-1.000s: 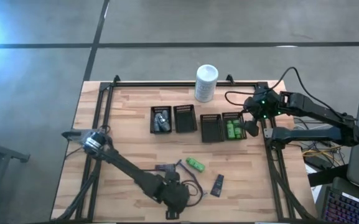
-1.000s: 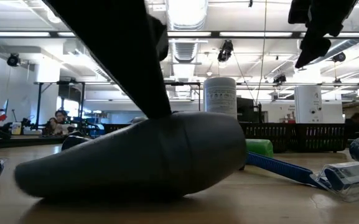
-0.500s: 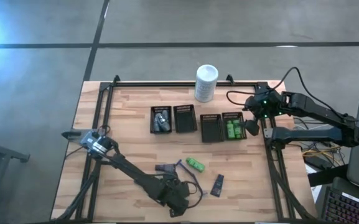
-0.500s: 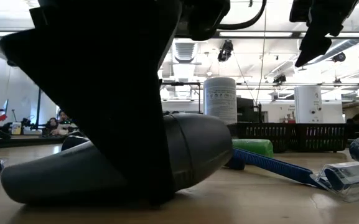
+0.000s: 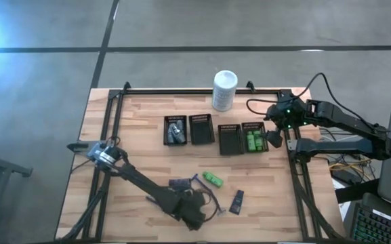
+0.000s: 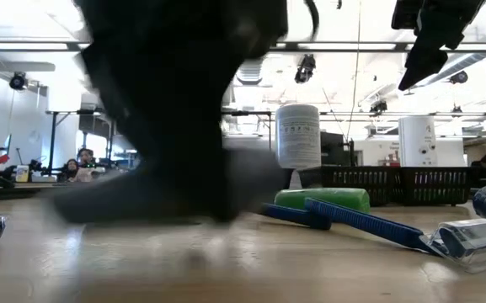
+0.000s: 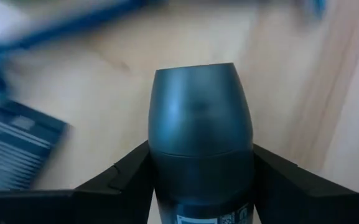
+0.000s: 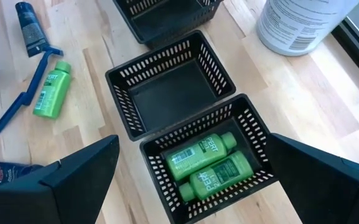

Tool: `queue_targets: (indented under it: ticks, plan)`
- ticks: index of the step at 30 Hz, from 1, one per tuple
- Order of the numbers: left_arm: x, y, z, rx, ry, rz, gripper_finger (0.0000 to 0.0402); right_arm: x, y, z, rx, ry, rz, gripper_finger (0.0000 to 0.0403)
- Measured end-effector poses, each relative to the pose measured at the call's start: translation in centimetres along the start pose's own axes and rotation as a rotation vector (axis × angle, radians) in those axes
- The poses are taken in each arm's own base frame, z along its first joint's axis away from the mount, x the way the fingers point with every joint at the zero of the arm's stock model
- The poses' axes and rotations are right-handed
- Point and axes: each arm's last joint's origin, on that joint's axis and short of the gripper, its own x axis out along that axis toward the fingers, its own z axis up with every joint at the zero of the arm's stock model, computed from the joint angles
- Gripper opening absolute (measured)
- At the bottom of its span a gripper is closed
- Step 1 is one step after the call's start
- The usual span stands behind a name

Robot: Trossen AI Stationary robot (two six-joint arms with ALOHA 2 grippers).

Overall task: Pick & Place Travel size toiletries
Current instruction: Put the black deodorant into the left black bin

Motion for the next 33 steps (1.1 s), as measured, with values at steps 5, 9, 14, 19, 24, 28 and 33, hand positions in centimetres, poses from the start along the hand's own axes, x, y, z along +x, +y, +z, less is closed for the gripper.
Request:
queue_targets:
  ticks: [5, 9, 14, 19, 24, 28, 33]
  plan:
    - [-4.4, 3.2, 2.9, -0.199, -0.126, 0.132, 0.0216, 0.0, 0.0, 0.1, -0.011, -0.010, 0.000, 0.0400]
    - [-6.5, 7.9, 5.5, -0.386, -0.119, 0.280, 0.0216, 0.0, 0.0, 0.4, -0.013, -0.041, 0.004, 0.0400]
    - [-9.2, 14.4, 9.1, -0.500, -0.159, 0.327, 0.0216, 0.0, 0.1, 0.6, -0.002, -0.059, 0.006, 0.0400]
    - [-10.6, 21.5, 10.1, -0.637, -0.164, 0.381, 0.0216, 0.0, 0.1, 0.6, 0.039, -0.058, 0.003, 0.0400]
    - [-9.7, 27.1, 8.2, -0.801, -0.153, 0.349, 0.0216, 0.0, 0.0, 0.5, 0.070, -0.059, -0.019, 0.0400]
    - [-7.9, 29.0, 7.1, -0.903, -0.226, 0.251, 0.0216, 0.0, -0.1, 0.6, 0.086, -0.063, -0.038, 0.0400]
    - [-5.9, 29.5, 5.7, -0.918, -0.214, 0.270, 0.0215, 0.0, -0.1, 0.6, 0.094, -0.065, -0.043, 0.0400]
